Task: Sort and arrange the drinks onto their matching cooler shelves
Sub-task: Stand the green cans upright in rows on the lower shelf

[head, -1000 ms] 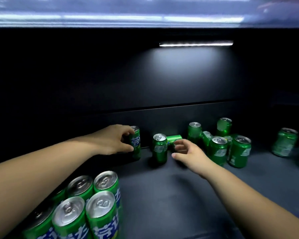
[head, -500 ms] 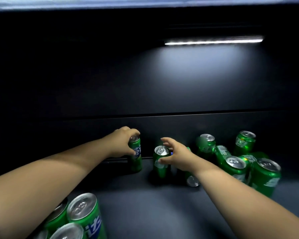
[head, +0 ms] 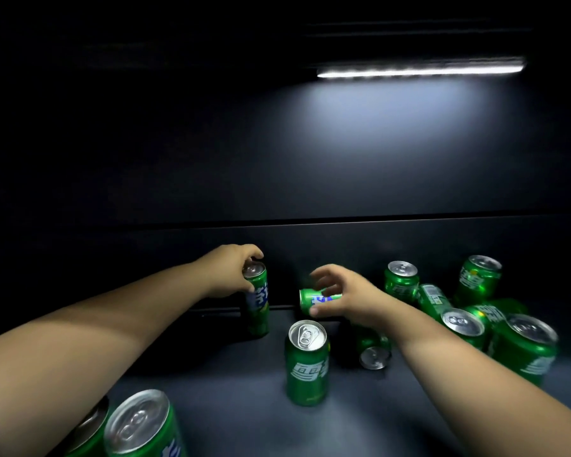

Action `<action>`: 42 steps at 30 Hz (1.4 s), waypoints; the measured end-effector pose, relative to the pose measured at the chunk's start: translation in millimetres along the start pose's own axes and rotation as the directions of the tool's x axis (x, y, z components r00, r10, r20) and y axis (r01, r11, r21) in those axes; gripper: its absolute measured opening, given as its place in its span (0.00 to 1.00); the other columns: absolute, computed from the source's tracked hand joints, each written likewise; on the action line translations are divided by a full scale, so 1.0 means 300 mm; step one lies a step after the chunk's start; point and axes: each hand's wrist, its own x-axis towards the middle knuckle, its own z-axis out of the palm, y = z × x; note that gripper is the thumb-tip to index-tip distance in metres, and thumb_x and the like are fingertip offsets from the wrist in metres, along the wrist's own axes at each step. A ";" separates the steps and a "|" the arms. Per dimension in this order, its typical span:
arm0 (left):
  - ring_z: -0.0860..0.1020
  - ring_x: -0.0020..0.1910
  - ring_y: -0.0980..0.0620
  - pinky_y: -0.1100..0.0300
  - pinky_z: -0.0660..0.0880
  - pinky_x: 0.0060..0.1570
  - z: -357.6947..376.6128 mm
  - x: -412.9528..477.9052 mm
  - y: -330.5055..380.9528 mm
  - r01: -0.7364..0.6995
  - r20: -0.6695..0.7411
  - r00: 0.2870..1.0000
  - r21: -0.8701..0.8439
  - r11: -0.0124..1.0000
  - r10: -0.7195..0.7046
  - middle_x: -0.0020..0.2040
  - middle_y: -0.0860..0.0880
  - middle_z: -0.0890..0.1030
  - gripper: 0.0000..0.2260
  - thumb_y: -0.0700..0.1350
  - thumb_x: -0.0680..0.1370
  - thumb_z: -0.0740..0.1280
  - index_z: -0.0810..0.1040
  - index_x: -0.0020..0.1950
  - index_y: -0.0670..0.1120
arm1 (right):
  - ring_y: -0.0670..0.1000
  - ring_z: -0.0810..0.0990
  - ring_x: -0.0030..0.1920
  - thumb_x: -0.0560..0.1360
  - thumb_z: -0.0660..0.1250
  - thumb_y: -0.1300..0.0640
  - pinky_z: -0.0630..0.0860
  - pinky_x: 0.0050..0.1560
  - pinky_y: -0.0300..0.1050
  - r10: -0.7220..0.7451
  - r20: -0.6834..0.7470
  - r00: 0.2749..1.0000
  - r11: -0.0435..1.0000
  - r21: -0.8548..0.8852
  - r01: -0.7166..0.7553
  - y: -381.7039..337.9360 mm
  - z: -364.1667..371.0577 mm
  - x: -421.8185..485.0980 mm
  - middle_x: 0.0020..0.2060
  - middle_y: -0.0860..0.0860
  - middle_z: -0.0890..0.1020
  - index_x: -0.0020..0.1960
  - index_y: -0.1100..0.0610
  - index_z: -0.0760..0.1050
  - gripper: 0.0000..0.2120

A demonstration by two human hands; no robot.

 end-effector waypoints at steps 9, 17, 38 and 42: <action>0.75 0.64 0.51 0.59 0.71 0.63 0.011 0.009 -0.015 -0.002 -0.011 1.000 0.039 0.999 0.002 0.67 0.51 0.76 0.33 0.47 0.68 0.78 0.71 0.71 0.51 | 0.52 0.77 0.65 0.62 0.83 0.47 0.71 0.65 0.48 0.041 -0.121 0.992 0.862 -0.497 -0.096 0.042 0.050 0.141 0.66 0.44 0.78 0.70 0.44 0.69 0.40; 0.78 0.56 0.55 0.60 0.74 0.59 0.004 0.023 -0.022 0.024 0.023 0.999 -0.025 0.999 -0.024 0.60 0.53 0.79 0.29 0.45 0.66 0.80 0.77 0.65 0.49 | 0.54 0.78 0.61 0.69 0.73 0.55 0.67 0.59 0.49 0.007 -0.101 0.995 0.735 -0.674 -0.073 0.061 0.083 0.184 0.60 0.45 0.81 0.66 0.47 0.67 0.29; 0.79 0.55 0.54 0.56 0.76 0.58 -0.018 0.020 -0.007 0.046 0.089 0.995 0.022 0.999 -0.048 0.56 0.54 0.81 0.26 0.47 0.65 0.81 0.77 0.61 0.51 | 0.47 0.79 0.46 0.64 0.83 0.55 0.78 0.47 0.42 -0.085 -0.398 0.914 0.996 -0.045 0.073 -0.010 0.083 0.154 0.47 0.46 0.78 0.52 0.50 0.65 0.28; 0.79 0.55 0.55 0.55 0.76 0.59 -0.022 0.017 -0.002 0.025 0.108 0.994 0.037 0.999 -0.029 0.57 0.55 0.80 0.28 0.49 0.64 0.81 0.77 0.62 0.53 | 0.45 0.74 0.45 0.66 0.82 0.54 0.70 0.45 0.34 -0.136 -0.229 0.964 0.988 -0.100 0.115 -0.040 0.107 0.145 0.50 0.47 0.74 0.67 0.48 0.66 0.36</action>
